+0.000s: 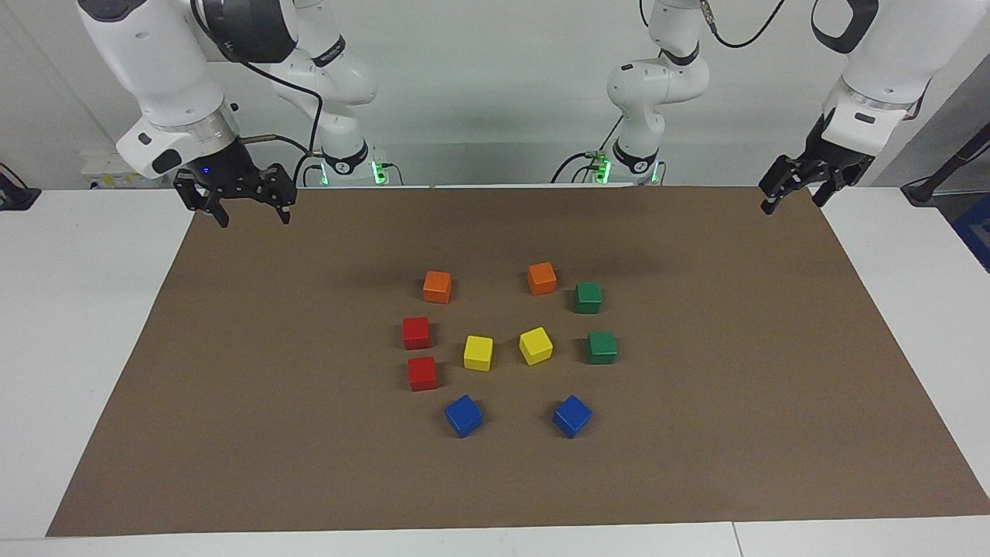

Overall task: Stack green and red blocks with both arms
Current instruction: 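Reach the right gripper down to the red block beside the yellow blocks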

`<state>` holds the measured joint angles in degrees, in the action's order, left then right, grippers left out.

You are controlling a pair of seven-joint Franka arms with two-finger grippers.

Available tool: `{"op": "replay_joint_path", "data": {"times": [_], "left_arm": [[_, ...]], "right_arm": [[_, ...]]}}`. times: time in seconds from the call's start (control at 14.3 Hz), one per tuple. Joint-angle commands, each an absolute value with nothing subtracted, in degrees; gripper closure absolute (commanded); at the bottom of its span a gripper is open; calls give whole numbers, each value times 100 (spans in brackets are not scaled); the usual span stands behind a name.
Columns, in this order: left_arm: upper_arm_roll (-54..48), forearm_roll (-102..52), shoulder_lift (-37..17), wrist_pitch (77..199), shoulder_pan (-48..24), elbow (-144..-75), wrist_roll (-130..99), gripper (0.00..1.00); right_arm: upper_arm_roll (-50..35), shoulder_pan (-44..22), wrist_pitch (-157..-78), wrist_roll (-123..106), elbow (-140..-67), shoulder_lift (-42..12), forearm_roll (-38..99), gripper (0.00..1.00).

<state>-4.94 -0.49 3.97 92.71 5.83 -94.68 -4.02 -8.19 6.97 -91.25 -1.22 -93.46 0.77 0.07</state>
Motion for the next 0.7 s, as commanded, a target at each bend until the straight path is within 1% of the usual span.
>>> {"op": "replay_joint_path", "data": {"times": [0.0,0.35,0.49,0.56,0.63], "left_arm": [[-466,-123,448,9325,554,-9466,-369,0],[-457,-123,492,9316,527,-9510,-360,0],[-457,-123,492,9308,519,-9510,-352,0],[-457,-123,492,9299,553,-9518,-386,0],[-448,-123,492,9290,562,-9519,-378,0]], "right_arm": [[-844,721,-9097,-44,-9343,97,97,0],[-853,712,-9123,-18,-9369,97,97,0],[-931,634,-9603,52,-9718,210,105,0],[-949,346,-9920,366,-9921,281,97,0],[-949,117,-10045,700,-9975,264,18,0]]}}
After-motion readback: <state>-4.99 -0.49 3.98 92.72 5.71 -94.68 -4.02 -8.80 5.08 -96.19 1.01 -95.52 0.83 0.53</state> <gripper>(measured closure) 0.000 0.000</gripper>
